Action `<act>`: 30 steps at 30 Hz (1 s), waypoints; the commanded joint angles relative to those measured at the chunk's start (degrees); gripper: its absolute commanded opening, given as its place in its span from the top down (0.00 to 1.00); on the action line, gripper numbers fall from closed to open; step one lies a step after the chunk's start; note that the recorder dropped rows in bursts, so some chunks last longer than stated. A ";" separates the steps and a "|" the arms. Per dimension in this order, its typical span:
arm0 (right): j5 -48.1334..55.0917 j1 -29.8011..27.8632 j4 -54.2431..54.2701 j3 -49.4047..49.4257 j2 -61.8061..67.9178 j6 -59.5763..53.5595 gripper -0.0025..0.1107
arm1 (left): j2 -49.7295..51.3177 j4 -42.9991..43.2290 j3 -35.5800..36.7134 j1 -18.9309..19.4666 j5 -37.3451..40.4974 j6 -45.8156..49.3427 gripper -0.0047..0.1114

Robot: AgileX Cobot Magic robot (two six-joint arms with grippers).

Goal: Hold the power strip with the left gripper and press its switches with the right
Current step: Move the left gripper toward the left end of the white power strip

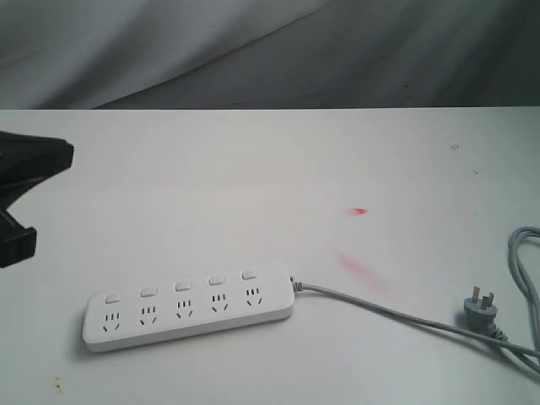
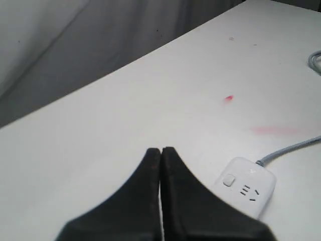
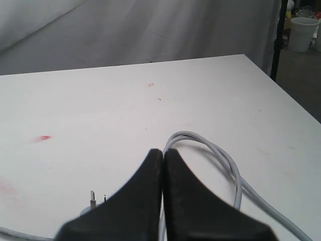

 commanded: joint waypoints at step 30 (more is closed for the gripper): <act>-0.64 0.22 0.09 0.20 -0.18 0.18 0.98 | 0.12 -14.38 2.12 -0.13 -2.04 43.56 0.96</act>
